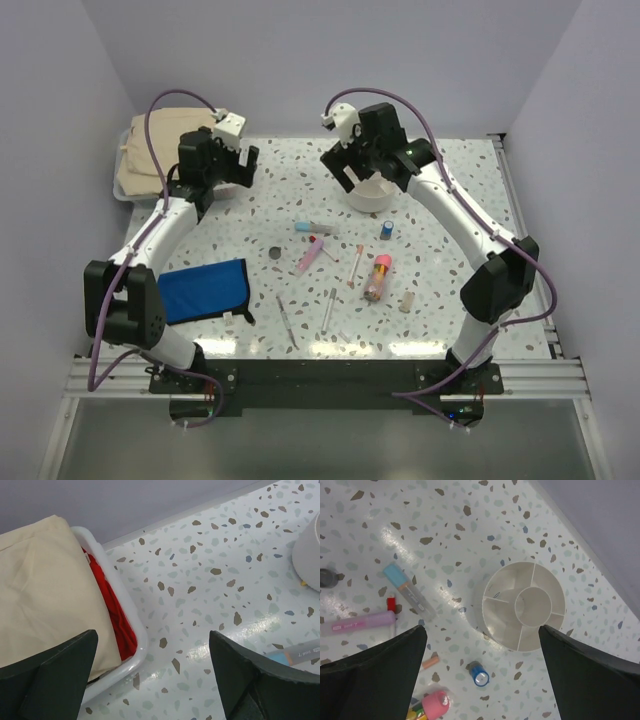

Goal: Sort the stationery into containers
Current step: Pick up the stationery from the center of the board.

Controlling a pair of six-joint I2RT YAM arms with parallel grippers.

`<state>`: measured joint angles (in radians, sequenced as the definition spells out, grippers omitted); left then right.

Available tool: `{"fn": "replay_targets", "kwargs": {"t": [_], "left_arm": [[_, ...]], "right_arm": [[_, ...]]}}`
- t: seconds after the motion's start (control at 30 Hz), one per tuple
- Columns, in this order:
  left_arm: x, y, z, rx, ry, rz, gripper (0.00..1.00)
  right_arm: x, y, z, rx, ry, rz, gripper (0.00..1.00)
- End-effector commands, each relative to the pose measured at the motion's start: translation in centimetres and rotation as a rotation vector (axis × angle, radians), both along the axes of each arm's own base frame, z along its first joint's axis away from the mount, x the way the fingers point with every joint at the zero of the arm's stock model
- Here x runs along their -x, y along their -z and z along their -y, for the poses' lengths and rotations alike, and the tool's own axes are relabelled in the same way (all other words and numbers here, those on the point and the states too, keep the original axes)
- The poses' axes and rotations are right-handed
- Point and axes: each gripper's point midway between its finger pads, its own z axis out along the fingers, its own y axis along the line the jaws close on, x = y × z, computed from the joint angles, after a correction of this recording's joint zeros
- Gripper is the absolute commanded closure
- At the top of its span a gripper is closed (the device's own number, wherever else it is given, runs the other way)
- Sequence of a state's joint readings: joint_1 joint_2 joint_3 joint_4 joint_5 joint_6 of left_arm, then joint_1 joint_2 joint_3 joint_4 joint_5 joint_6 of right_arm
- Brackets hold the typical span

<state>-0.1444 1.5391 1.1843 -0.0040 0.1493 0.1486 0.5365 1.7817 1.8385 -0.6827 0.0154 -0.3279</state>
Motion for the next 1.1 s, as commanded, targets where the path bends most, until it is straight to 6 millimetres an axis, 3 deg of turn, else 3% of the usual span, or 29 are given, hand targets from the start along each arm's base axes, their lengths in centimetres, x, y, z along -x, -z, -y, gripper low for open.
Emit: {"fn": "replay_targets", "kwargs": {"t": [0.0,0.03,0.07,0.1,0.13,0.17,0.2,0.23,0.27,0.3,0.37,0.4,0.47,0.5,0.53,0.57,0.63,0.87,1.07], "left_arm": [[-2.1,-2.6,0.0,0.056,-0.057,0.014,0.02],[-1.9,-1.2,-0.5,0.045,-0.092,-0.069,0.00],[-2.3,-2.9,-1.0,0.048,-0.108,-0.061,0.00],[-1.9,-2.7,-1.4,0.036,-0.113,-0.092,0.00],[-1.0,-3.2,-1.9,0.029,-0.120,-0.101,0.00],[-0.1,-2.2,-3.0,0.024,-0.134,-0.116,0.00],[0.6,-2.2,-3.4,0.032,-0.128,-0.105,0.00],[1.2,-4.6,-4.0,0.042,-0.135,-0.014,0.00],[2.0,-3.2,-5.1,0.047,-0.164,-0.034,0.00],[2.6,-3.5,-5.1,0.062,-0.145,-0.029,0.00],[3.9,-2.6,-5.4,0.057,-0.116,-0.080,0.00],[4.3,-2.1,-5.7,0.045,-0.129,-0.102,0.00],[5.4,-0.5,-6.9,0.057,-0.201,-0.167,0.01],[5.9,-0.2,-6.9,0.073,-0.208,-0.174,0.01],[6.5,-1.2,-8.1,0.098,-0.236,-0.145,0.01],[7.3,-0.4,-8.6,0.106,-0.245,-0.159,0.01],[8.3,-0.9,-8.6,0.085,-0.233,-0.133,0.01],[10.3,0.7,-8.6,0.053,-0.235,-0.152,0.01],[11.1,2.0,-8.2,0.060,-0.231,-0.189,0.01]], "right_arm": [[-0.7,-2.9,-3.1,-0.076,-0.188,0.133,0.01],[-0.2,-3.0,-3.9,-0.086,-0.258,0.129,0.01],[0.0,-2.6,-4.7,-0.083,-0.317,0.127,0.01],[0.4,-2.1,-5.5,-0.085,-0.374,0.106,0.01],[2.2,-2.2,-6.8,-0.110,-0.482,0.043,0.01],[2.0,0.5,-7.6,-0.071,-0.542,-0.023,0.01],[2.7,1.5,-8.3,-0.058,-0.586,-0.071,0.01],[3.1,1.1,-8.1,-0.034,-0.600,-0.109,0.01],[2.9,2.3,-8.3,-0.011,-0.601,-0.148,0.01],[2.6,5.2,-8.7,0.010,-0.610,-0.227,0.02],[2.9,6.0,-8.5,0.048,-0.653,-0.273,0.04],[2.8,7.8,-8.7,0.062,-0.657,-0.307,0.04],[2.8,9.3,-8.6,0.077,-0.680,-0.329,0.04],[2.9,10.1,-8.6,0.083,-0.680,-0.339,0.04],[2.8,11.2,-8.7,0.088,-0.680,-0.353,0.04],[2.7,11.9,-8.6,0.100,-0.686,-0.359,0.04],[2.5,13.5,-8.9,0.125,-0.698,-0.377,0.07],[0.3,16.2,-10.3,0.139,-0.661,-0.363,0.20],[0.8,18.2,-11.8,0.213,-0.697,-0.348,0.28]]}}
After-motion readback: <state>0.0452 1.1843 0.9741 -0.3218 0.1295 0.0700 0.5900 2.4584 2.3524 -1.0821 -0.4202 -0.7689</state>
